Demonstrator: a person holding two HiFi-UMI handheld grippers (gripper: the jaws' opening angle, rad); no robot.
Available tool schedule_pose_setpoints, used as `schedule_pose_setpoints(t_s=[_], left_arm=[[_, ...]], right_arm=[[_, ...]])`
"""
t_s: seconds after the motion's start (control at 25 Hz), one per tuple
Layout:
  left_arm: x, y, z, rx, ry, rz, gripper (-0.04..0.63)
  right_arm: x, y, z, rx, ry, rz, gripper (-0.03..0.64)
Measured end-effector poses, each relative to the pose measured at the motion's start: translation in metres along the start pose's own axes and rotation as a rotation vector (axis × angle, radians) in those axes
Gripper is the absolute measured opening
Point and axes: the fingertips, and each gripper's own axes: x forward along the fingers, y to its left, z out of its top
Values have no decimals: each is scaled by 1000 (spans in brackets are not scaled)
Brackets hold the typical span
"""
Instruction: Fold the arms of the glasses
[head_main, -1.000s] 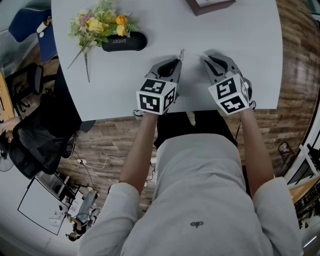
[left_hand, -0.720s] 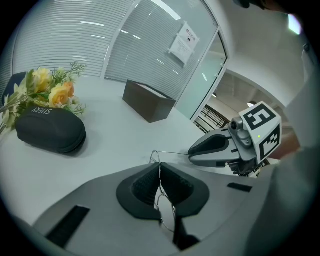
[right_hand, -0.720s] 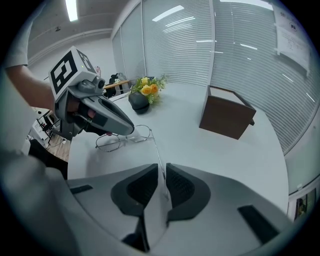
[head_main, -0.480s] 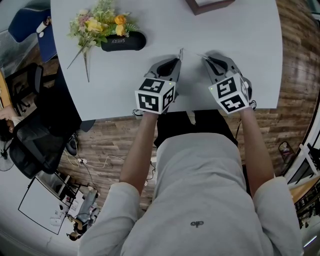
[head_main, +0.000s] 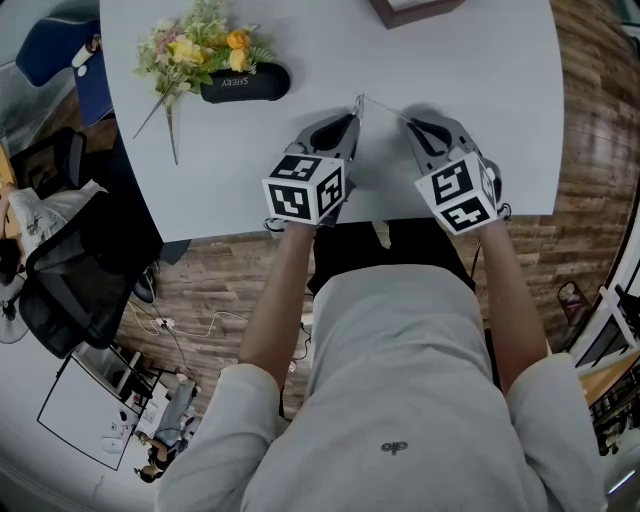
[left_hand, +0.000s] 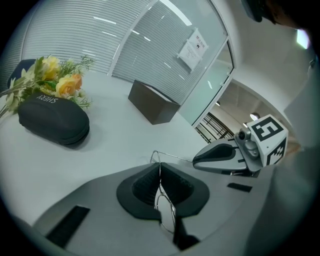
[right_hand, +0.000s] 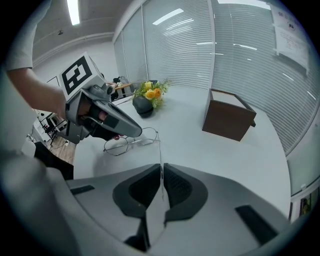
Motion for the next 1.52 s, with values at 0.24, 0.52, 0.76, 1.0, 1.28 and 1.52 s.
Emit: schedule_pose_setpoints(t_s=[0.24, 0.52, 0.76, 1.0, 1.28, 1.52], left_arm=[[-2, 5, -1, -47, -11, -2, 23], [-2, 5, 3, -83, -30, -6, 21], [-3, 9, 4, -115, -39, -6, 21], [-3, 10, 4, -132, -48, -7, 21], [-4, 7, 4, -138, -52, -12, 21], [-5, 7, 4, -148, -58, -14, 21]], right_arm=[[-4, 10, 7, -8, -26, 28, 21], [-5, 25, 13, -23, -40, 63, 26], [-3, 39, 18, -37, -50, 93, 34], [0, 52, 21, -43, -56, 130, 41], [4, 66, 22, -54, -52, 158, 49], [10, 72, 23, -57, -47, 168, 49]])
